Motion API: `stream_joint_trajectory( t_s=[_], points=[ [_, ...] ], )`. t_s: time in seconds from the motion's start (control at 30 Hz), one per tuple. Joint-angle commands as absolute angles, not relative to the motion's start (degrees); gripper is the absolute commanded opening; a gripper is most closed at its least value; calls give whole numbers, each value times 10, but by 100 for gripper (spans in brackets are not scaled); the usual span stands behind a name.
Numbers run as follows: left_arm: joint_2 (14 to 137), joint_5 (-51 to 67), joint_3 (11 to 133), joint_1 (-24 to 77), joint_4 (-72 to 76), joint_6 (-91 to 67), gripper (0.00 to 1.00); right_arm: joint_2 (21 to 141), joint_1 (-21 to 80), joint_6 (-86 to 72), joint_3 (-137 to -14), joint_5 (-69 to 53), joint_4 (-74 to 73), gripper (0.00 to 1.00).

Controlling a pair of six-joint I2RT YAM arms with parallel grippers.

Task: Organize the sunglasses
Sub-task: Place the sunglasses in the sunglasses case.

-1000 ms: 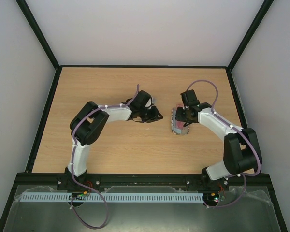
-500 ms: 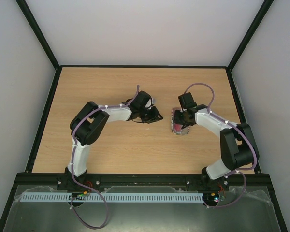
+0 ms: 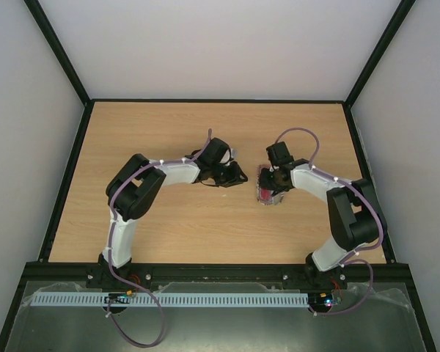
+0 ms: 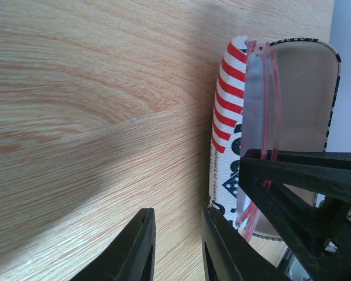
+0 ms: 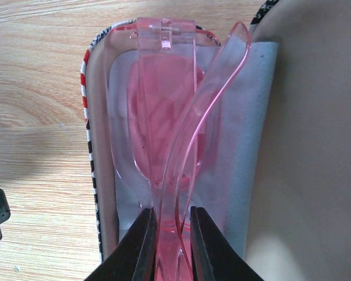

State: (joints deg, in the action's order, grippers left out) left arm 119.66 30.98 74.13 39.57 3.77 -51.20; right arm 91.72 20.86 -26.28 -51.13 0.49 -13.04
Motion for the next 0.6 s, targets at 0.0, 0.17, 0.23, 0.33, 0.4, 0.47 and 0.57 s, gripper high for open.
stream_joint_trajectory(
  t_s=[0.0, 0.17, 0.23, 0.33, 0.4, 0.47, 0.57],
  points=[
    [1190, 321, 737, 399, 51, -512, 24, 934, 220, -270, -517, 2, -128, 1],
    [1194, 325, 739, 401, 56, -514, 24, 955, 234, -268, -532, 21, -133, 1],
    [1194, 326, 739, 401, 60, -516, 24, 962, 238, -272, -538, 27, -138, 1],
    [1195, 329, 741, 404, 66, -519, 24, 975, 243, -278, -549, 35, -148, 1],
    [1197, 331, 741, 406, 76, -521, 24, 985, 246, -281, -557, 42, -159, 1],
    [1200, 332, 742, 407, 82, -524, 24, 994, 248, -286, -566, 51, -170, 1],
    [1205, 336, 742, 409, 95, -530, 24, 1009, 258, -291, -582, 75, -191, 1]
  ],
)
